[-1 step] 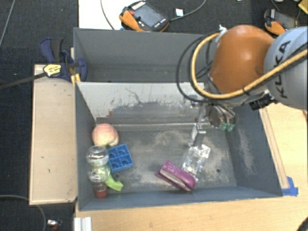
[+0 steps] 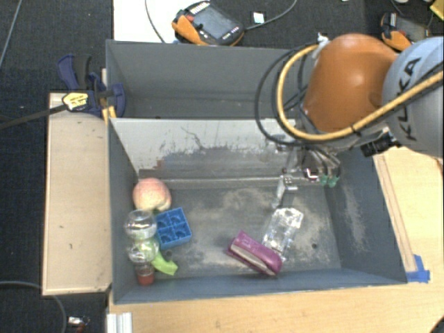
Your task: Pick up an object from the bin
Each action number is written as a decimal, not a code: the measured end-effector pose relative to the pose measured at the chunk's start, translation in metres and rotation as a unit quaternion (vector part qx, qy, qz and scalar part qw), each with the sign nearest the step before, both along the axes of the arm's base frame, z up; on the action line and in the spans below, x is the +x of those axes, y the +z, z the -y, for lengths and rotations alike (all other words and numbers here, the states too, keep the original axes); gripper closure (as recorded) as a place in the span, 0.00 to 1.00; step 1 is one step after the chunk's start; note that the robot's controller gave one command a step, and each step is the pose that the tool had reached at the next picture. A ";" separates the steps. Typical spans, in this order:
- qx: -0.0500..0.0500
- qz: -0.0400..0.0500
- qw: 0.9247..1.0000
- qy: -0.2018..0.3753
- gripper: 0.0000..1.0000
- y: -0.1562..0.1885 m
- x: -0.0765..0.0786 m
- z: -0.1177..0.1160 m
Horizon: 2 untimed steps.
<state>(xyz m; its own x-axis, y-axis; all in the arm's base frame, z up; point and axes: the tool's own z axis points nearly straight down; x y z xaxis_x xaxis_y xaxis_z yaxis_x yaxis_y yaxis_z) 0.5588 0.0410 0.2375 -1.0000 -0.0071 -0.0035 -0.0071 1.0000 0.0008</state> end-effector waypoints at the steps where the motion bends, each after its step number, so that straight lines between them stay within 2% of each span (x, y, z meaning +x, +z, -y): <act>1: 0.000 0.002 1.000 0.022 0.00 -0.138 -0.062 -0.011; 2: 0.000 0.007 0.994 0.109 0.00 -0.098 -0.050 -0.019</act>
Offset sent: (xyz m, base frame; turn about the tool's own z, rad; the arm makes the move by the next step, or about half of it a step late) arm -0.0477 0.0200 -0.0907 -0.2289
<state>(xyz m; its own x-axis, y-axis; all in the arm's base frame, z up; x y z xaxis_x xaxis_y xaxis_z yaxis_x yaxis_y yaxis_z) 0.5092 0.0602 0.1393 -0.9746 -0.2234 -0.0168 -0.2234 0.9747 -0.0017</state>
